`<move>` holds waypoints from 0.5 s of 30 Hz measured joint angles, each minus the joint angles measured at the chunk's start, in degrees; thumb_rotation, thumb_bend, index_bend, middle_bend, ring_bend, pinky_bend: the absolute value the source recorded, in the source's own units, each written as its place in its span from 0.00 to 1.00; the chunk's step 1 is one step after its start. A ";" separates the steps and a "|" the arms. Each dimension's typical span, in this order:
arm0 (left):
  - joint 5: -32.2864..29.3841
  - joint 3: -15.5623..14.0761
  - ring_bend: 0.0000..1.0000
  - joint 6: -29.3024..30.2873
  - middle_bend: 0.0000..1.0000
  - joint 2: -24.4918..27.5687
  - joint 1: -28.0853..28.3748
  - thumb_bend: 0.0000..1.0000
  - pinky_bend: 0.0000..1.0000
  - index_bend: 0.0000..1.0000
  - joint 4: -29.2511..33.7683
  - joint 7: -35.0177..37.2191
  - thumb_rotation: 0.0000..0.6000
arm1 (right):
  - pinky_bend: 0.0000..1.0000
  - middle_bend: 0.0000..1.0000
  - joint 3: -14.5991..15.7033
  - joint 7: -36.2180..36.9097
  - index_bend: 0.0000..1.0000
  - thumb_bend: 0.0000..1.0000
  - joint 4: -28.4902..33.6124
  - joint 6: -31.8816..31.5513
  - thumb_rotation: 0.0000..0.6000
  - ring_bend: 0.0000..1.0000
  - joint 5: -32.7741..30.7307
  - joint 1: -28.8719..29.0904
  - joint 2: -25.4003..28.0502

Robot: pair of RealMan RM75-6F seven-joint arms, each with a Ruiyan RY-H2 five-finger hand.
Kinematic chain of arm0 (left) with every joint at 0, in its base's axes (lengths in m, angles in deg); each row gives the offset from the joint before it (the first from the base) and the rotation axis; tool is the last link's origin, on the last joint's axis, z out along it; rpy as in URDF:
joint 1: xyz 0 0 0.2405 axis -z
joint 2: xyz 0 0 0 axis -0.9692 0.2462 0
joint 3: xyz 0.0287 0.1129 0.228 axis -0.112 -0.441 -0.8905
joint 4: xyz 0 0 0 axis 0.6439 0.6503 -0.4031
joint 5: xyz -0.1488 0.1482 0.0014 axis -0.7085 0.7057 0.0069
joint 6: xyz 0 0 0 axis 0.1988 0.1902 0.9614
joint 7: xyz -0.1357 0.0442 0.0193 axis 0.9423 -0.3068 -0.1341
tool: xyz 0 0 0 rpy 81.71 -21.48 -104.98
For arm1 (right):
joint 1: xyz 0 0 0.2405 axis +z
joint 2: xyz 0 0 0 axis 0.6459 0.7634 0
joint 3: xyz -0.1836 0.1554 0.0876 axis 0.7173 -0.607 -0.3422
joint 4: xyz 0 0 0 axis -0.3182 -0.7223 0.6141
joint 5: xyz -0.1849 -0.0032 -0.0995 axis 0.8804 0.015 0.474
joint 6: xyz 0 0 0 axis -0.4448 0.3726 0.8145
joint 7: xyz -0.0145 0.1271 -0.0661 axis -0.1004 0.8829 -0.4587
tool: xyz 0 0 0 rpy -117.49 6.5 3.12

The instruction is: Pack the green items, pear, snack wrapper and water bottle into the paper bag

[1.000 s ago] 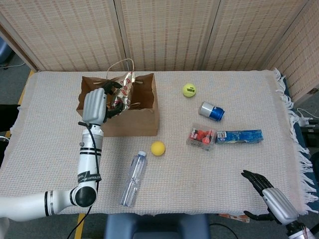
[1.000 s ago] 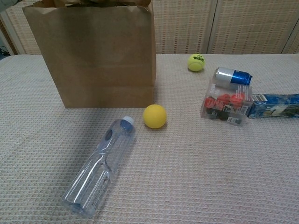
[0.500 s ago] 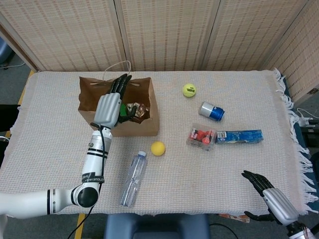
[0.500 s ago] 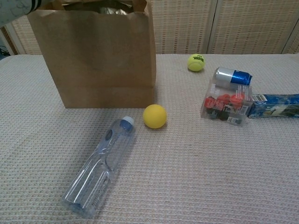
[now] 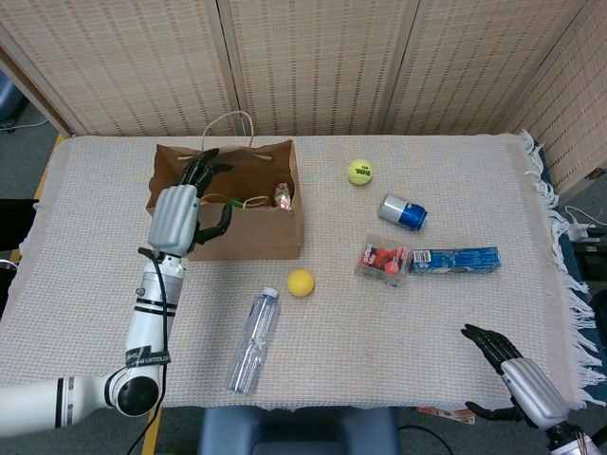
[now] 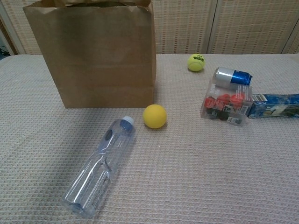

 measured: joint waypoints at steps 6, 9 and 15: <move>8.82 -5.45 0.46 3.72 0.49 5.20 -8.57 0.56 0.61 0.56 2.97 6.73 1.00 | 0.00 0.00 -0.03 -0.35 0.00 0.08 0.13 -0.08 1.00 0.00 0.05 -0.08 -0.14; 14.05 -8.99 0.46 4.95 0.50 8.02 -12.89 0.56 0.61 0.57 3.48 10.34 1.00 | 0.00 0.00 -0.03 -0.62 0.00 0.08 0.10 -0.04 1.00 0.00 0.03 -0.14 -0.25; 29.11 -16.83 0.25 6.64 0.25 12.45 -17.55 0.49 0.42 0.37 0.08 15.52 1.00 | 0.00 0.00 -0.13 -1.19 0.00 0.08 0.19 0.27 1.00 0.00 -0.15 -0.10 -0.47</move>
